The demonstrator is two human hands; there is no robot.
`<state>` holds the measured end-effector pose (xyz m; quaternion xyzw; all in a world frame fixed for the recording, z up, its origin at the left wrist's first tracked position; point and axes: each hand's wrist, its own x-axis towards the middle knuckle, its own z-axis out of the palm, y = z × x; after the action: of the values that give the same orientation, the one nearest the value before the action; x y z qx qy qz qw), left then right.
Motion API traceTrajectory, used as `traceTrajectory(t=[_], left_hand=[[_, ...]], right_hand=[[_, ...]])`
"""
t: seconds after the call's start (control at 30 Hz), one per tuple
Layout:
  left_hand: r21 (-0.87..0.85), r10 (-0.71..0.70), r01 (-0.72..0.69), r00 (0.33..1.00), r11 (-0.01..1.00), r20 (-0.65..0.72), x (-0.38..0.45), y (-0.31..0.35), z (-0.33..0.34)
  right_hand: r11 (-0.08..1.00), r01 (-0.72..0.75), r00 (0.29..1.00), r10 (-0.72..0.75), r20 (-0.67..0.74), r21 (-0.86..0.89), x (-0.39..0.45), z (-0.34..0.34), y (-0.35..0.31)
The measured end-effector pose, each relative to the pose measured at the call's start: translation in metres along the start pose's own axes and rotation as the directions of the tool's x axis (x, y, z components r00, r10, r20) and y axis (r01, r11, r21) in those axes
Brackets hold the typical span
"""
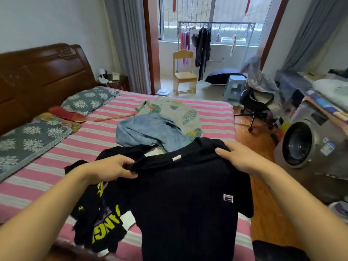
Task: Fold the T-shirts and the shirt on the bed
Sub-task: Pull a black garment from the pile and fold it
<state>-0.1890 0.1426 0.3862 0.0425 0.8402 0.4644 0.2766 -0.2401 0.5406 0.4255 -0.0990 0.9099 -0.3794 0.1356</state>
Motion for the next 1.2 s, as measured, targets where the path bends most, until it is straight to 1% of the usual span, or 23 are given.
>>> traceTrajectory(t=[0.07, 0.1, 0.13, 0.17, 0.2, 0.23, 0.27, 0.3, 0.37, 0.43, 0.5, 0.57, 0.67, 0.77, 0.8, 0.87, 0.9, 0.93, 1.0, 1.07, 1.1, 1.17, 1.2], left_hand=[[0.071, 0.023, -0.021, 0.999, 0.997, -0.029, -0.001, 0.011, -0.019], [0.091, 0.047, -0.034, 0.988, 0.995, -0.148, 0.006, 0.018, -0.026], [0.133, 0.090, -0.047, 0.935, 0.990, -0.343, 0.016, 0.027, -0.032], [0.210, 0.157, -0.037, 0.792, 0.977, -0.589, 0.028, 0.040, -0.034], [0.262, 0.212, -0.005, 0.601, 0.965, -0.770, 0.038, 0.055, -0.028], [0.236, 0.214, -0.012, 0.468, 0.972, -0.857, 0.044, 0.073, -0.014], [0.149, 0.174, -0.090, 0.459, 0.985, -0.871, 0.048, 0.085, 0.008], [0.053, 0.158, -0.202, 0.546, 0.978, -0.823, 0.047, 0.091, 0.036], [-0.108, 0.238, -0.386, 0.741, 0.916, -0.627, 0.036, 0.089, 0.105], [-0.130, 0.311, -0.398, 0.848, 0.908, -0.429, 0.029, 0.071, 0.166], [-0.174, 0.207, -0.287, 0.905, 0.942, -0.372, 0.041, 0.049, 0.206], [-0.246, 0.132, -0.261, 0.887, 0.933, -0.442, 0.057, 0.032, 0.223], [-0.305, -0.047, -0.192, 0.775, 0.933, -0.631, 0.063, 0.010, 0.213], [-0.449, -0.155, -0.254, 0.703, 0.857, -0.694, 0.045, 0.001, 0.176], [-0.503, -0.159, -0.293, 0.720, 0.813, -0.675, 0.038, 0.010, 0.163], [-0.634, -0.098, -0.344, 0.826, 0.693, -0.556, 0.027, 0.045, 0.142], [-0.656, -0.032, -0.337, 0.875, 0.676, -0.483, 0.024, 0.065, 0.134], [-0.625, 0.029, -0.314, 0.906, 0.715, -0.422, 0.021, 0.085, 0.128], [-0.433, 0.143, -0.273, 0.940, 0.859, -0.310, 0.021, 0.119, 0.119], [-0.285, 0.200, -0.253, 0.959, 0.924, -0.202, 0.024, 0.142, 0.118], [-0.317, 0.202, -0.245, 0.966, 0.916, -0.164, 0.026, 0.152, 0.118], [-0.508, 0.151, -0.196, 0.980, 0.839, -0.130, 0.031, 0.171, 0.120], [-0.602, 0.119, -0.175, 0.984, 0.779, -0.133, 0.036, 0.179, 0.121]], right_hand=[[0.989, -0.145, 0.972, 0.139, 0.187, 0.018, -0.013, -0.002, 0.010], [0.977, -0.201, 0.951, 0.177, 0.255, 0.068, -0.018, -0.003, 0.010], [0.953, -0.248, 0.941, 0.193, 0.279, 0.176, -0.022, -0.004, 0.006], [0.896, -0.288, 0.944, 0.205, 0.260, 0.338, -0.022, -0.005, 0.000], [0.783, -0.306, 0.950, 0.217, 0.223, 0.541, -0.021, -0.005, -0.008], [0.621, -0.299, 0.953, 0.239, 0.189, 0.724, -0.016, -0.006, -0.015], [0.451, -0.269, 0.952, 0.260, 0.163, 0.851, -0.009, -0.007, -0.022], [0.312, -0.239, 0.947, 0.284, 0.150, 0.919, -0.002, -0.007, -0.029], [0.136, -0.194, 0.938, 0.314, 0.144, 0.971, 0.011, -0.005, -0.041], [0.082, -0.165, 0.926, 0.355, 0.126, 0.983, 0.018, -0.001, -0.049], [0.059, -0.122, 0.923, 0.375, 0.092, 0.991, 0.017, 0.005, -0.060], [0.086, -0.078, 0.909, 0.415, 0.035, 0.993, 0.020, 0.011, -0.068], [0.053, -0.023, 0.879, 0.477, -0.005, 0.998, 0.031, 0.011, -0.057], [-0.010, -0.043, 0.875, 0.482, 0.042, 0.999, 0.041, 0.001, -0.025], [0.020, -0.084, 0.859, 0.508, 0.062, 0.996, 0.043, -0.003, -0.013], [0.070, -0.112, 0.863, 0.502, 0.062, 0.991, 0.048, -0.006, 0.010], [0.074, -0.082, 0.877, 0.480, 0.037, 0.994, 0.049, -0.006, 0.017], [0.073, -0.064, 0.884, 0.467, 0.022, 0.995, 0.051, -0.003, 0.025], [0.060, -0.006, 0.897, 0.442, -0.021, 0.998, 0.049, -0.001, 0.032], [0.033, 0.026, 0.932, 0.361, -0.036, 0.999, 0.049, -0.007, 0.037], [0.008, 0.036, 0.957, 0.288, -0.037, 0.999, 0.045, -0.012, 0.036], [-0.019, 0.082, 0.981, 0.176, -0.078, 0.996, 0.029, -0.018, 0.031], [0.047, 0.129, 0.979, 0.154, -0.135, 0.990, 0.015, -0.014, 0.026]])
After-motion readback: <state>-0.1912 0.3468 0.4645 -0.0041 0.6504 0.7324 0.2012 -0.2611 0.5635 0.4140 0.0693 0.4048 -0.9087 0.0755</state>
